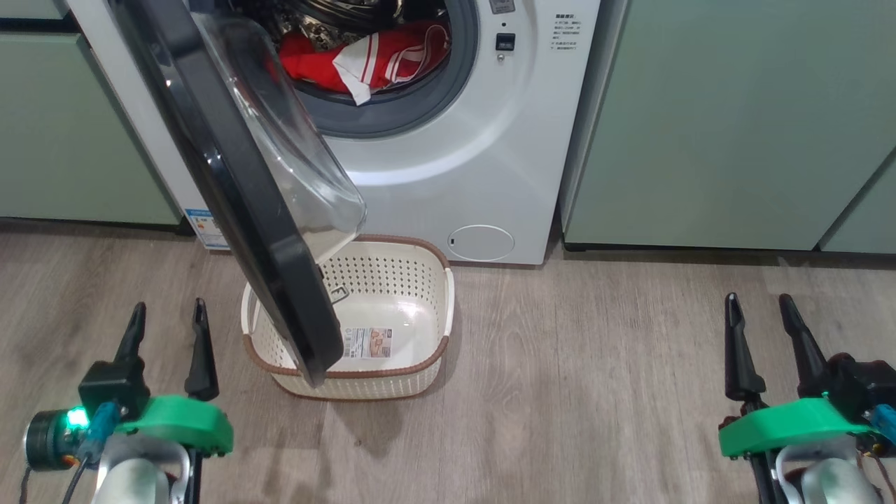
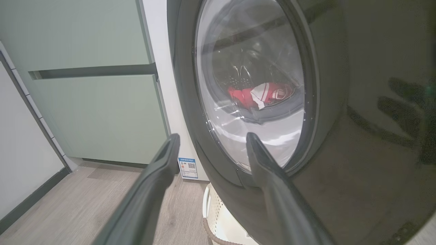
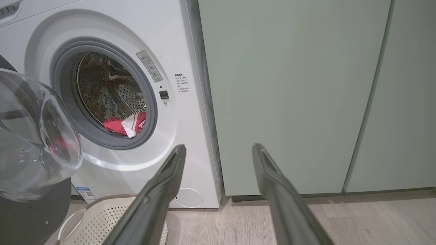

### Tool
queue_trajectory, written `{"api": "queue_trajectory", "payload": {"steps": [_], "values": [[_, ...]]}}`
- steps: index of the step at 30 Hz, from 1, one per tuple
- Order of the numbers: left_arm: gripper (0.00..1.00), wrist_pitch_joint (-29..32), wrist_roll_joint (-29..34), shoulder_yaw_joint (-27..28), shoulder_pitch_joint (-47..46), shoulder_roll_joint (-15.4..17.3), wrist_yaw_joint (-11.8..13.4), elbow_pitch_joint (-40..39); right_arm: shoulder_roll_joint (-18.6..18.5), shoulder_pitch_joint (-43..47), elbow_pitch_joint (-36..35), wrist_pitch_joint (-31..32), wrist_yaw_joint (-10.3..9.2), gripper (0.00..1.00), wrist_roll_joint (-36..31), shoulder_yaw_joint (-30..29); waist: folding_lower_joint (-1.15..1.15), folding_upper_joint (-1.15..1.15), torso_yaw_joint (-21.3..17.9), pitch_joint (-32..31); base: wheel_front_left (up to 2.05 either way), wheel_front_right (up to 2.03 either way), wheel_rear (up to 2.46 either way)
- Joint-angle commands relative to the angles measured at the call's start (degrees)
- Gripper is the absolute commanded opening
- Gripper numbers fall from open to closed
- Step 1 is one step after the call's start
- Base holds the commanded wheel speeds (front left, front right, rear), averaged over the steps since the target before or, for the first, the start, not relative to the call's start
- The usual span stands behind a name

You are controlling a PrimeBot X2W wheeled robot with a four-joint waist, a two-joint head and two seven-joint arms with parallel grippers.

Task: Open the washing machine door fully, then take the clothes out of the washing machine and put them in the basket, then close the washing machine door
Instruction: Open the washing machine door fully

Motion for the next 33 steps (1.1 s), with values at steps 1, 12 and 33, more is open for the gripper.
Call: {"api": "queue_trajectory", "payload": {"steps": [1,12,33], "values": [[1.0,-0.37,0.25,2.14,-2.9,0.67,-0.21,-1.69,-0.07,-0.76,-1.96,-0.34,0.37,1.0,-0.81,0.96,0.0,0.0,0.07,0.04,0.0,0.0,0.0],[0.0,-0.37,-5.56,8.21,-4.78,-0.87,-0.62,-2.83,-0.04,-0.84,-1.27,-0.35,0.37,1.0,-1.13,1.26,0.0,0.0,-0.04,0.2,0.0,0.0,0.0],[0.0,6.19,-10.29,-14.95,-12.97,-1.7,2.62,-37.91,0.29,0.27,-1.3,-0.35,0.37,1.0,-0.96,-0.3,0.0,0.0,0.87,0.25,0.0,0.0,0.0]]}}
